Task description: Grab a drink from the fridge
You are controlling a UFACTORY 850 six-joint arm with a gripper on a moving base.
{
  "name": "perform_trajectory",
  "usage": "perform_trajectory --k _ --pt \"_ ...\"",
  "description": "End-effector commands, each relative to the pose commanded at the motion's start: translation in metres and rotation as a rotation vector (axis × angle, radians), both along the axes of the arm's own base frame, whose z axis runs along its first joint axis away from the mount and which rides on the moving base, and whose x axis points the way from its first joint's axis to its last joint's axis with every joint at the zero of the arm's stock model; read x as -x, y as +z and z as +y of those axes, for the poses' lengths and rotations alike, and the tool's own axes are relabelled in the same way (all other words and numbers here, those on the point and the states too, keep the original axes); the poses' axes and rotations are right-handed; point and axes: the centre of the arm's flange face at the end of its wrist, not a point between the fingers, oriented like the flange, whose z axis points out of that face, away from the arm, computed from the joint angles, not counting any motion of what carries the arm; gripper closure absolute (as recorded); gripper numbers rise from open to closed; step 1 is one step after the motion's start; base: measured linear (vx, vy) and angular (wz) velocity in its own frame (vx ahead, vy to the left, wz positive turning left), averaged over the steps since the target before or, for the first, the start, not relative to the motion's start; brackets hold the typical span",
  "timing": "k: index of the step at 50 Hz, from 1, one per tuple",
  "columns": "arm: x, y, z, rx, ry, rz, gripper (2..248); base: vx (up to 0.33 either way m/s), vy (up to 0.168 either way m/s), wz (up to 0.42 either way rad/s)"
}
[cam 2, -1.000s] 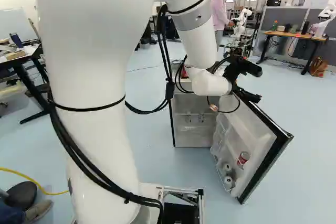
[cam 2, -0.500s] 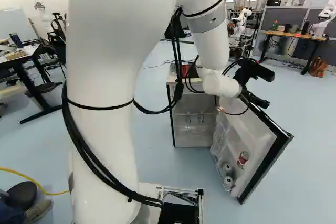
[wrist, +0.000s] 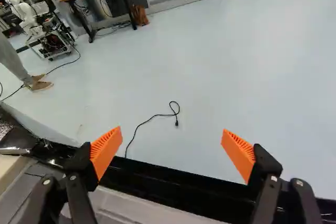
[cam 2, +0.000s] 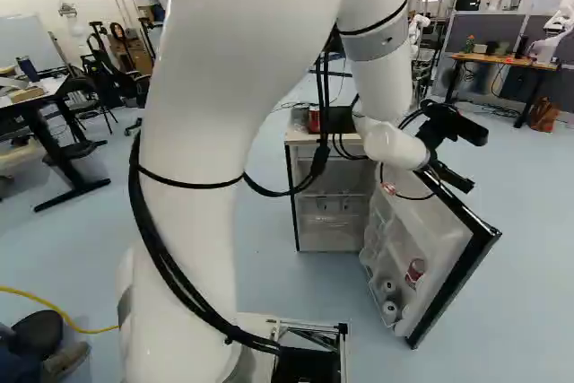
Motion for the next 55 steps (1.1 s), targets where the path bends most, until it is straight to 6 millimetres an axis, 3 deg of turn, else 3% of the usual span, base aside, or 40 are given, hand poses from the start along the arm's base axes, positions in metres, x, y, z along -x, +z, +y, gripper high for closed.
perform_trajectory --k 31,55 --pt "-0.014 -0.012 -0.048 -0.095 -0.019 0.035 3 0.000 0.000 0.000" --pt "-0.012 0.012 -0.047 -0.109 -0.012 0.030 3 0.000 0.000 0.000"
